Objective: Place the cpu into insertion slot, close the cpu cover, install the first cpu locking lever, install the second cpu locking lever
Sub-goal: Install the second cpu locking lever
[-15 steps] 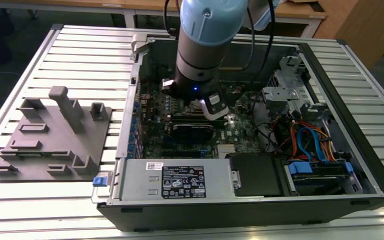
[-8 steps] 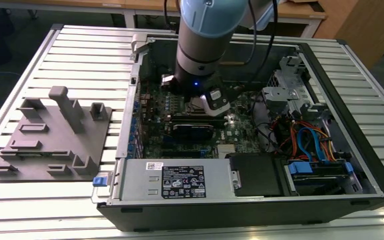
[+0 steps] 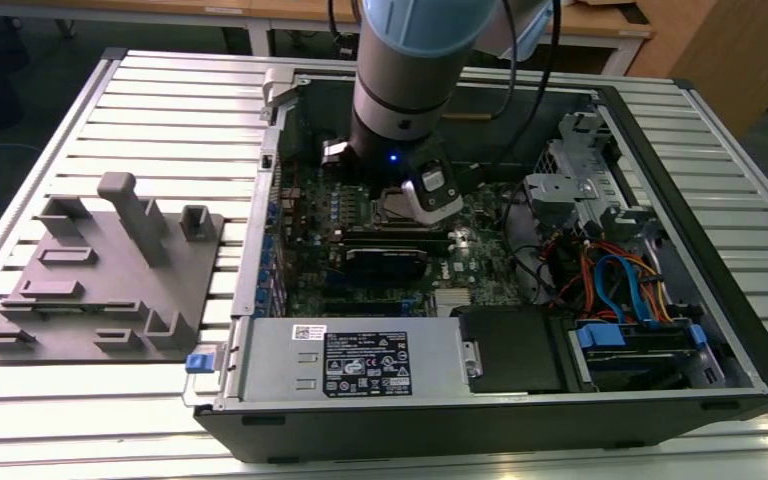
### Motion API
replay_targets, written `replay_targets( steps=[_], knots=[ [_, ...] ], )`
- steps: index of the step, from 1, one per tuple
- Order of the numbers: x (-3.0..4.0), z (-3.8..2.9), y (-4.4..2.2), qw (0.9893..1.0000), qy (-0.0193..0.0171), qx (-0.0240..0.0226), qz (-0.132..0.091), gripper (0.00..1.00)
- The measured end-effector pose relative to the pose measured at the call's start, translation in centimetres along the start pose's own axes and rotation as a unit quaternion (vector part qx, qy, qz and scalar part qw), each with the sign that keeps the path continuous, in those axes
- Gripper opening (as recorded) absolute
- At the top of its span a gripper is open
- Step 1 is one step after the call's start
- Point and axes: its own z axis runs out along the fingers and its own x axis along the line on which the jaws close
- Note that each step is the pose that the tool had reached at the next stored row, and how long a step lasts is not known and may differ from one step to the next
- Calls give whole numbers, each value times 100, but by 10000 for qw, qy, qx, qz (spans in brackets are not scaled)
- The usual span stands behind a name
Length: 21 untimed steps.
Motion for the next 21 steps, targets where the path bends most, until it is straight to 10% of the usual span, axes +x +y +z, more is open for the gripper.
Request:
replay_targets(
  steps=[11,21],
  knots=[
    [0,-3,1,10000,4,5,1,10],
    [2,-30,18,9998,15,185,15,10]
  ],
)
